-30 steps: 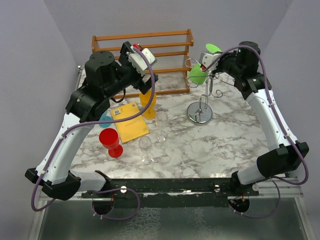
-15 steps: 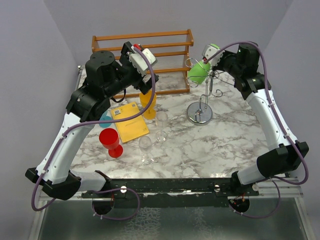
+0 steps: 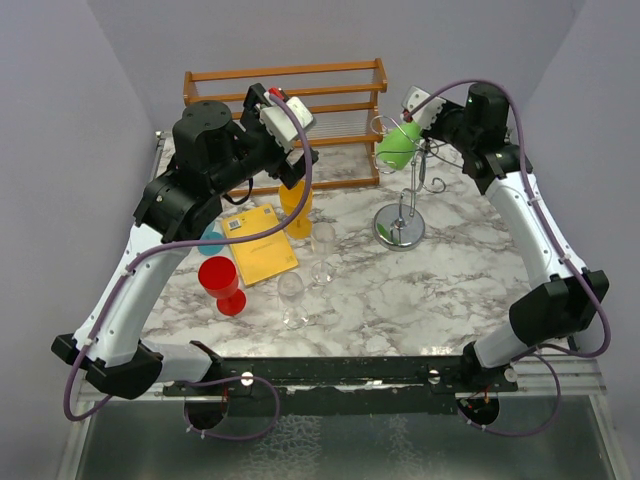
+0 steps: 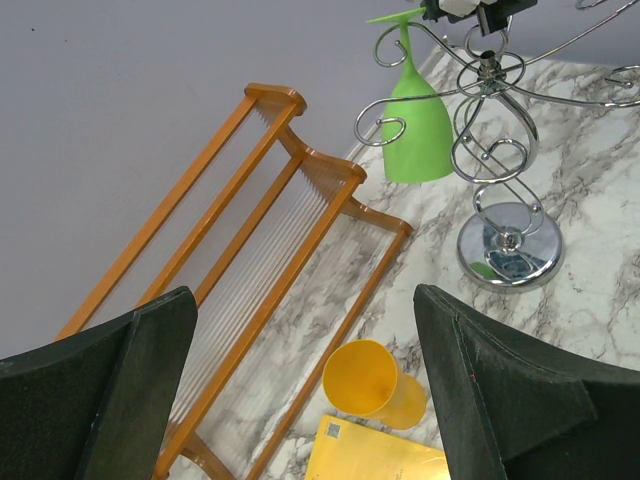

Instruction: Place the wine glass upside down on the wine glass rack

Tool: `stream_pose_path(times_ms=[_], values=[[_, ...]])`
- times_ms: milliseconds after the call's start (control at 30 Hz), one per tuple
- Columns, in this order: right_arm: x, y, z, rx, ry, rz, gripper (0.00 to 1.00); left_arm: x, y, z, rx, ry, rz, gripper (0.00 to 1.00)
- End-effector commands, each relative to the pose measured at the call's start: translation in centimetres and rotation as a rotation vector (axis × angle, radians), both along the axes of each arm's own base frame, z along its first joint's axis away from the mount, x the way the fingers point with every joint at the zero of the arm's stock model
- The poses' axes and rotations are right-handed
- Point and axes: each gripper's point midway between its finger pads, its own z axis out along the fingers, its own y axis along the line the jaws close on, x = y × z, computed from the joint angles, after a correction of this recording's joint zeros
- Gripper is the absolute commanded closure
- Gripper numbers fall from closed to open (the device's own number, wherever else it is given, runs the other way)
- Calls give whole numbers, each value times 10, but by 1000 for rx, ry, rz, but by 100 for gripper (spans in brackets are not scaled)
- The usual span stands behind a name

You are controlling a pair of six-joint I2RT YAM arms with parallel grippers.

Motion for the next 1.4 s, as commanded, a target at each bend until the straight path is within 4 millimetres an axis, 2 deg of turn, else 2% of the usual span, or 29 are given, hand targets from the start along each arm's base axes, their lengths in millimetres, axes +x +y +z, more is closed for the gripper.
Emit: stream_pose_path(times_ms=[0, 367, 767, 967, 1367], values=[[8, -3, 17, 35, -38, -40, 99, -2, -2, 2, -13, 9, -17, 7], [12, 11, 24, -11, -71, 61, 99, -2, -1, 3, -11, 5, -13, 7], [17, 18, 29, -124, -106, 134, 99, -2, 1, -1, -1, 6, -7, 7], [13, 27, 37, -138, -120, 195, 99, 0, -1, -2, 1, 10, -10, 7], [2, 39, 31, -204, -118, 300, 99, -4, 2, -4, 6, 9, -10, 7]])
